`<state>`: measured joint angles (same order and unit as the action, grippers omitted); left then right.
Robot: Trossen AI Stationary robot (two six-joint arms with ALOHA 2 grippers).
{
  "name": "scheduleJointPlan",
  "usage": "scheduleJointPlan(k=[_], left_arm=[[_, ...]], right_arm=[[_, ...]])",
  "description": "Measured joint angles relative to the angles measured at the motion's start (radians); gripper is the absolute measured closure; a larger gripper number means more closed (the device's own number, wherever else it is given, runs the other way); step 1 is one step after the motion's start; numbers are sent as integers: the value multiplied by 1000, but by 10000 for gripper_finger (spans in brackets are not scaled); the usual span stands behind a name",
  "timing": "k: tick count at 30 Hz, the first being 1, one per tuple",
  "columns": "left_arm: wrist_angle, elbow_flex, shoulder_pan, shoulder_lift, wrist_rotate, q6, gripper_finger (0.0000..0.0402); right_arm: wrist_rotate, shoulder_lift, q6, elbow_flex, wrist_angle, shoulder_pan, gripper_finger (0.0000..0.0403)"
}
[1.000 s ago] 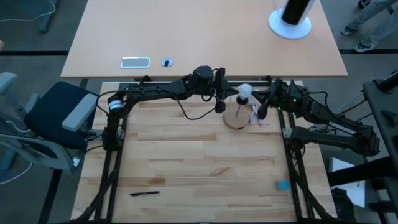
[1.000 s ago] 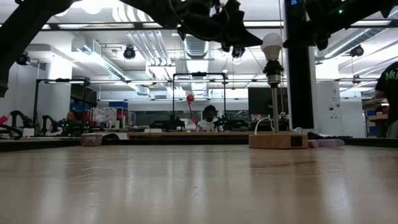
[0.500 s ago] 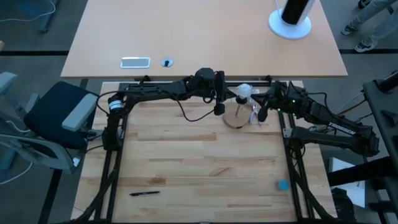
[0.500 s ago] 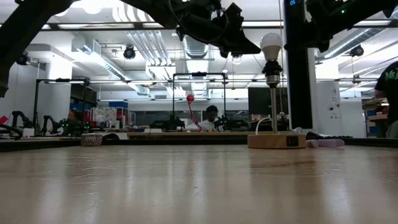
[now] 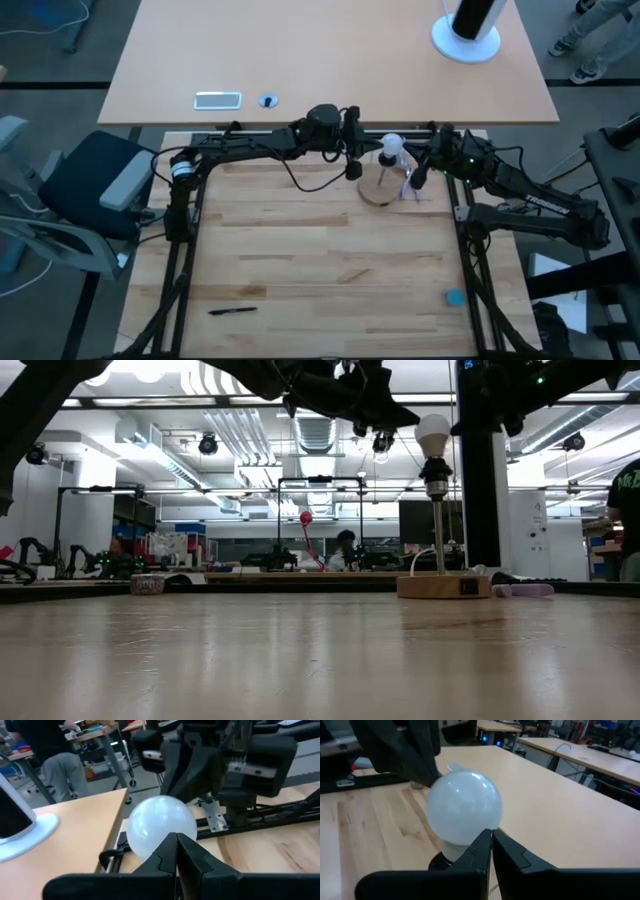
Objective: Screw lightbulb
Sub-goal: Insert the lightbulb on the lamp
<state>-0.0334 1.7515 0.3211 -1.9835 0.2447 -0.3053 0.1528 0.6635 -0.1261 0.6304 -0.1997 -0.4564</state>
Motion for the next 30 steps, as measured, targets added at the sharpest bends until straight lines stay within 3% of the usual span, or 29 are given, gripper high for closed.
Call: scheduleJointPlan(k=[21, 30], left_arm=[[0, -4, 4, -4, -37, -20, 401], [15, -7, 4, 5, -6, -25, 401]], right_arm=[[-95, -24, 84, 0, -58, 1, 390], [-8, -42, 87, 0, -96, 1, 390]])
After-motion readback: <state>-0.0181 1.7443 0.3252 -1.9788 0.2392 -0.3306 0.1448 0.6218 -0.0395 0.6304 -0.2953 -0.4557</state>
